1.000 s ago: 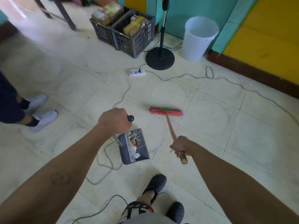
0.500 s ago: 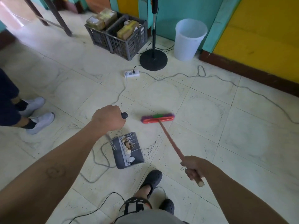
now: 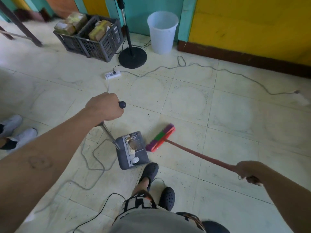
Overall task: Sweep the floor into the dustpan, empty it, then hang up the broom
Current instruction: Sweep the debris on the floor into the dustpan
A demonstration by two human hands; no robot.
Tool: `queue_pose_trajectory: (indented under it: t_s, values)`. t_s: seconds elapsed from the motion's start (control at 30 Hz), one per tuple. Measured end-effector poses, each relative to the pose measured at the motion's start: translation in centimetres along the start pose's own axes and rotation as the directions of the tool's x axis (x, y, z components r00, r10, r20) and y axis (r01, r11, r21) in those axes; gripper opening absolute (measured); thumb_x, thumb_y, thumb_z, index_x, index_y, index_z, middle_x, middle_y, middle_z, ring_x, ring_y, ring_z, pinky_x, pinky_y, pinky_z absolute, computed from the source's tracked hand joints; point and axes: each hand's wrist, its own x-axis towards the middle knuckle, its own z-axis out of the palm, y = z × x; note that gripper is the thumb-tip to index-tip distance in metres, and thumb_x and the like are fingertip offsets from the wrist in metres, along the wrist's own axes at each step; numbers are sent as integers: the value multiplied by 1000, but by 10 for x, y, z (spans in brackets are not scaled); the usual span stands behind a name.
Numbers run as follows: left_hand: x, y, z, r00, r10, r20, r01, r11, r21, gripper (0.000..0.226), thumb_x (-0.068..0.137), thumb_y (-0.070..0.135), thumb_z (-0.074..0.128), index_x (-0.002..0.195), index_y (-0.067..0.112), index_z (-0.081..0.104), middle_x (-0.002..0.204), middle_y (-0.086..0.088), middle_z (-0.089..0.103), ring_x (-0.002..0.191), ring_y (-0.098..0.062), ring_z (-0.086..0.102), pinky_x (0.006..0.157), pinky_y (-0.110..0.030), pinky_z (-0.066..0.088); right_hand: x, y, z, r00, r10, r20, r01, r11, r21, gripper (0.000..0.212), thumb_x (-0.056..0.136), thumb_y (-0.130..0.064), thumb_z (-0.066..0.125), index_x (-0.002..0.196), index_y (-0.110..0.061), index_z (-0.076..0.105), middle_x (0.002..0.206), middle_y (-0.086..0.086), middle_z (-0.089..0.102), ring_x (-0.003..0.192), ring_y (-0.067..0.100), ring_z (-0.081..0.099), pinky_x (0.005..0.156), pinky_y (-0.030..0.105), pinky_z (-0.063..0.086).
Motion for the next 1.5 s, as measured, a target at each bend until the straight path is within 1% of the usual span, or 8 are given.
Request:
queue_pose_trajectory:
  t_s: [0.2,0.33,0.67,0.77,0.9,1.07,1.37,1.5]
  values:
    - [-20,57,4,993,115,-23,-114,992,58,24,83,25,55,63,12,50,69,-8,56,59,-26,59,56,-27,44,-36,67,-17,970,109,-217,-120,992,-37,12,100,-9,38,104,-4,47,49,-2,42,34,6,33,31,12,27]
    - [-27,79,3,987,158,-20,-156,985,72,24,83,25,56,63,13,48,70,-6,52,60,-24,53,60,-29,43,-41,107,-19,941,218,-258,-198,975,101,43,102,-35,34,69,-10,41,34,-5,39,23,6,30,34,10,26]
    - [-26,88,6,986,166,-26,-165,986,34,18,83,25,56,70,12,53,73,-6,54,60,-23,54,58,-29,42,-51,113,-34,927,218,-305,-143,957,251,55,100,-47,33,71,-4,52,34,-3,38,26,10,32,37,16,29]
    - [-19,70,5,988,150,-27,-150,989,-11,18,82,25,56,70,12,54,73,-7,57,61,-24,57,56,-28,43,-45,74,-36,941,154,-303,-58,951,303,52,100,-42,38,70,-2,52,32,-2,37,23,11,30,38,16,27]
    - [-4,36,6,995,101,-17,-102,991,-83,21,81,24,54,65,11,53,69,-8,59,57,-26,60,53,-26,43,-36,5,-42,964,30,-265,66,936,347,32,99,-11,45,73,4,55,35,3,37,25,10,27,37,15,23]
    - [32,-34,2,999,5,32,2,981,-194,23,82,23,55,63,12,47,65,-5,55,55,-20,52,52,-25,37,-19,-130,-60,952,-16,-306,130,925,356,16,93,-3,52,80,4,59,51,9,49,31,14,39,34,22,32]
    - [85,-164,13,987,-113,110,149,901,-408,33,83,21,53,55,12,40,53,-1,45,47,-15,43,45,-23,31,-15,-352,-95,941,-127,-315,233,917,325,23,85,14,40,75,3,57,58,11,51,35,15,37,31,15,28]
    - [102,-212,18,970,-166,178,229,873,-431,33,83,15,47,54,12,33,49,-2,40,46,-18,46,41,-23,27,-16,-449,-120,923,-181,-338,285,915,287,24,79,18,39,68,4,55,48,10,48,37,18,42,38,22,32]
